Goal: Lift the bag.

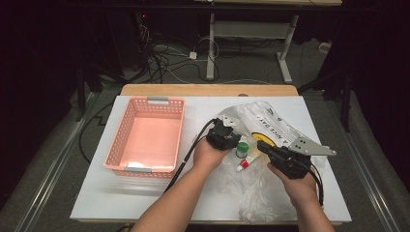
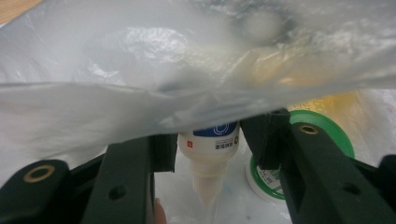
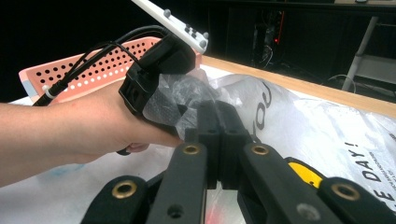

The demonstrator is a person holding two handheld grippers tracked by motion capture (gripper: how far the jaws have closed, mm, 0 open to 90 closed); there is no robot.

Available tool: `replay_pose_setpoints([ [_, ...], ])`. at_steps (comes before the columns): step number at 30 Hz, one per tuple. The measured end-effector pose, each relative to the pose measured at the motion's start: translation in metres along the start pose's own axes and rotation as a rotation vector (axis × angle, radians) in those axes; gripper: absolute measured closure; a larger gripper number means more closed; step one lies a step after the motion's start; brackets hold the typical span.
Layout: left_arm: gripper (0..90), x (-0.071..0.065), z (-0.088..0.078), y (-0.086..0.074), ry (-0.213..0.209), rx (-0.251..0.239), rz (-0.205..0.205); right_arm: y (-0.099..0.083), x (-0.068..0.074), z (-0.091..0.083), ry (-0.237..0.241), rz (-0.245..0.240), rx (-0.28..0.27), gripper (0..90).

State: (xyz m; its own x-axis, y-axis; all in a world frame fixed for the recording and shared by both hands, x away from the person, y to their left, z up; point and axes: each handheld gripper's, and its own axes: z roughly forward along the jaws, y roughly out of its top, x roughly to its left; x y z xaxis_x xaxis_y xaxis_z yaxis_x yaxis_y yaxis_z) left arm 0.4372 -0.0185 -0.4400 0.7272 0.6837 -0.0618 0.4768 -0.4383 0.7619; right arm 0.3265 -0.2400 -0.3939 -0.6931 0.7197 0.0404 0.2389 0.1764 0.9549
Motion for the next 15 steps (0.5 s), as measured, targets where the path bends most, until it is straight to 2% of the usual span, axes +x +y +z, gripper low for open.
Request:
replay_pose_setpoints([
  [1,56.6,0.0,-0.001,0.0,-0.007,-0.001,0.001,0.0,0.0,0.0,0.0,-0.002,0.0,90.0],
  [2,55.8,0.0,-0.004,0.001,0.005,0.005,0.004,0.0,0.0,0.0,-0.001,-0.001,0.0,90.0],
  [5,48.4,-0.002,-0.011,0.001,-0.008,0.011,0.003,-0.001,-0.001,-0.001,-0.007,0.004,0.002,90.0],
  [8,46.5,-0.006,-0.021,-0.002,-0.009,-0.011,0.013,-0.001,-0.001,-0.001,-0.009,0.003,0.002,90.0],
  [10,44.5,-0.009,-0.028,-0.006,-0.024,-0.022,0.013,-0.001,-0.001,-0.002,-0.007,0.002,0.0,90.0],
  [12,41.1,-0.014,-0.036,-0.012,-0.033,-0.029,0.028,0.0,-0.001,-0.003,-0.009,0.004,0.001,90.0],
  [15,41.0,-0.022,-0.05,-0.024,-0.065,-0.05,0.053,0.0,-0.002,-0.004,-0.013,0.004,-0.003,90.0],
])
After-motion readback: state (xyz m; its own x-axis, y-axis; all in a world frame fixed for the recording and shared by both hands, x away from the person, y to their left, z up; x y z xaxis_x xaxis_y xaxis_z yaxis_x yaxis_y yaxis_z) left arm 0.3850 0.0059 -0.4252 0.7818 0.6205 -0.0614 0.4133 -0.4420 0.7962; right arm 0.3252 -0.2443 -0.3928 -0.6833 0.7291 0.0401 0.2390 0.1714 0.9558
